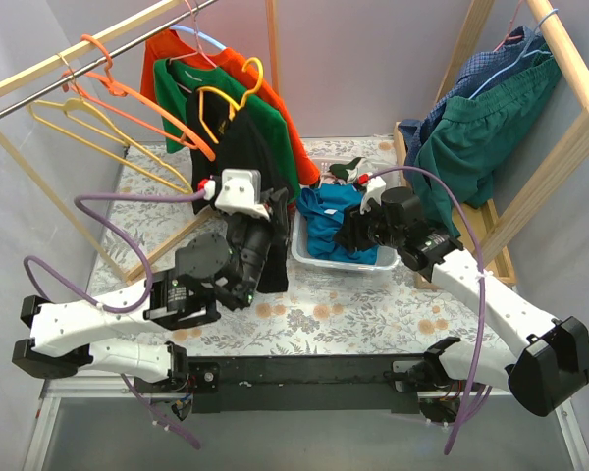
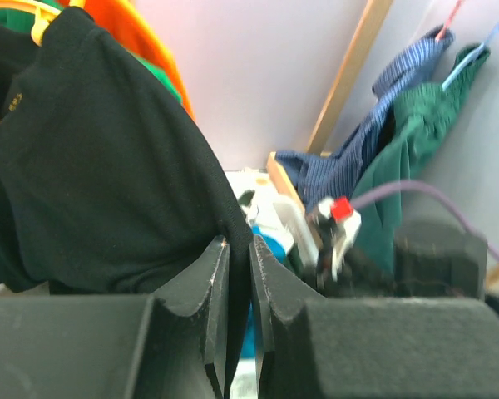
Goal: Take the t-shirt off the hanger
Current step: Pick up the hanger from the clothesline, then remove the T-shirt from the hanger.
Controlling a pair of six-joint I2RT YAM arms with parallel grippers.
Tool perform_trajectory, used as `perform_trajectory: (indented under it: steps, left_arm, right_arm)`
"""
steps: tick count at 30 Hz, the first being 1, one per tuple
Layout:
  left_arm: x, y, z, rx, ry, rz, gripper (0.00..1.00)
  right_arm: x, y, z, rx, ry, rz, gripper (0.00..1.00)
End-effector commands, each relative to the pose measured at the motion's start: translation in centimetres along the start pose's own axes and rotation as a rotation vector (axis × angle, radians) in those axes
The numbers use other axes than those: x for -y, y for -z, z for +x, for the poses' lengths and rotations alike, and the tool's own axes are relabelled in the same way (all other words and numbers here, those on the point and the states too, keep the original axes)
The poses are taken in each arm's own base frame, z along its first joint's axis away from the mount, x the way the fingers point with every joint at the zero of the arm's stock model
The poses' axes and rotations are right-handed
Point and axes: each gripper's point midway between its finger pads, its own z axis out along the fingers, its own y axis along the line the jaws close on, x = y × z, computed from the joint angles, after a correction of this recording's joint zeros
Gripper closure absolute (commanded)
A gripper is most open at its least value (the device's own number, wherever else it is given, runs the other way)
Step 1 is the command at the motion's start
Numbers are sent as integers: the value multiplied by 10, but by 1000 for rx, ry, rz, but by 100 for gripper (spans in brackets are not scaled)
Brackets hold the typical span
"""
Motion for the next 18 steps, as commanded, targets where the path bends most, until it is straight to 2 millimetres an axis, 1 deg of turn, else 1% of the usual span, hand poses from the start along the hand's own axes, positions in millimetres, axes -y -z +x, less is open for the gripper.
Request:
perform_trajectory:
  steps: [1,2,3,5,7,8,9,10,11,12,13,14,15,17,18]
  left_arm:
    - [-17,26,0,-17,-15,-82,100]
    - [-11,33,3,-29,-20,-67,100]
    - [-13,37,6,-37,-28,-81,100]
    - [-5,47,12,-53,-34,-47,100]
    - [4,53,16,-63,-39,-3,100]
    - [10,56,18,-67,-40,31,100]
    - [15,58,19,-71,-52,59,100]
    - [28,59,19,-70,-46,132,100]
    - [35,61,19,-77,-60,175,100]
    - [42,63,21,-88,-81,223,100]
    - [51,65,20,-88,-88,283,100]
    - [67,70,14,-81,-81,378,100]
    - [78,72,13,-78,-89,428,100]
    - [94,77,10,-66,-127,514,100]
    - [101,77,6,-62,-138,531,100]
  right_arm:
    - [-11,18,-37,82,67,-19,50]
    - [-10,20,-36,72,69,-7,50]
    - [-11,25,-41,88,83,-5,50]
    - [-12,35,-52,105,97,11,49]
    - [-15,47,-62,137,127,16,48]
    - [-17,56,-74,170,143,22,48]
    - [-19,67,-79,186,156,28,47]
    - [-19,75,-86,207,180,38,46]
    - [-19,85,-96,240,192,61,46]
    - [-20,98,-103,271,203,75,45]
    - [-19,105,-109,292,210,93,44]
    - [-17,112,-114,314,220,117,44]
    - [-15,127,-124,363,226,150,44]
    - [-11,141,-132,409,230,194,44]
    - [-12,154,-139,450,231,207,43]
